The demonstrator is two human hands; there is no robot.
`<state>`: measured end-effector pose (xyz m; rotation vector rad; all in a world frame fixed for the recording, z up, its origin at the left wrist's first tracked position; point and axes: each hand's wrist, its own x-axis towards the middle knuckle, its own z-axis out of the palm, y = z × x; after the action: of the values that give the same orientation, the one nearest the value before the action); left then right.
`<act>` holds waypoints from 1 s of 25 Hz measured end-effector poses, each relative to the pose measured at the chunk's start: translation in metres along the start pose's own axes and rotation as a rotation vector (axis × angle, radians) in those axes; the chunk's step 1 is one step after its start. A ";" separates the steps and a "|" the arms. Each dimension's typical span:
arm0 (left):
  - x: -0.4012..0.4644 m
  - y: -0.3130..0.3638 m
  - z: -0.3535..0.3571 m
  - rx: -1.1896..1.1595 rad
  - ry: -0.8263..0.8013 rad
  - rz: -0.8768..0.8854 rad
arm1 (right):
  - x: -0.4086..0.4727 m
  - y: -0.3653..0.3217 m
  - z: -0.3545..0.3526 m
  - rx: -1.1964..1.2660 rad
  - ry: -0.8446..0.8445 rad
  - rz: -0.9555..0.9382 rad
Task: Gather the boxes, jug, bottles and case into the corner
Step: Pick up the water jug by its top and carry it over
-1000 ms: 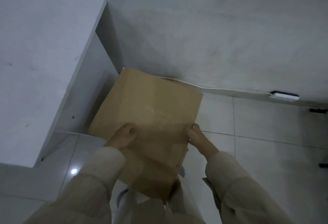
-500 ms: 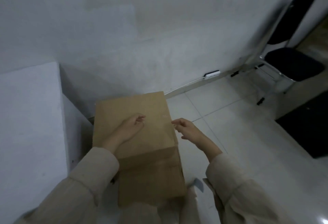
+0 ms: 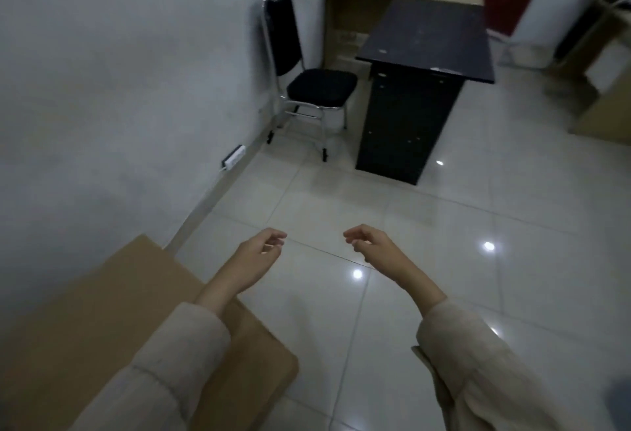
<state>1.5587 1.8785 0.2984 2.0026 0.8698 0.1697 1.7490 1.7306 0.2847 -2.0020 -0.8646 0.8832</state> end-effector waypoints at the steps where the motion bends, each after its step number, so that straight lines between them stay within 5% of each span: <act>1: 0.005 0.015 0.018 0.013 -0.043 0.029 | -0.015 0.016 -0.016 0.019 0.047 0.034; 25: -0.141 0.241 0.429 0.088 -0.737 0.469 | -0.479 0.306 -0.203 0.375 0.903 0.555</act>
<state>1.7638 1.4104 0.2742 2.0889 -0.0620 -0.3369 1.7408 1.1281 0.2586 -2.0004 0.3495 0.2834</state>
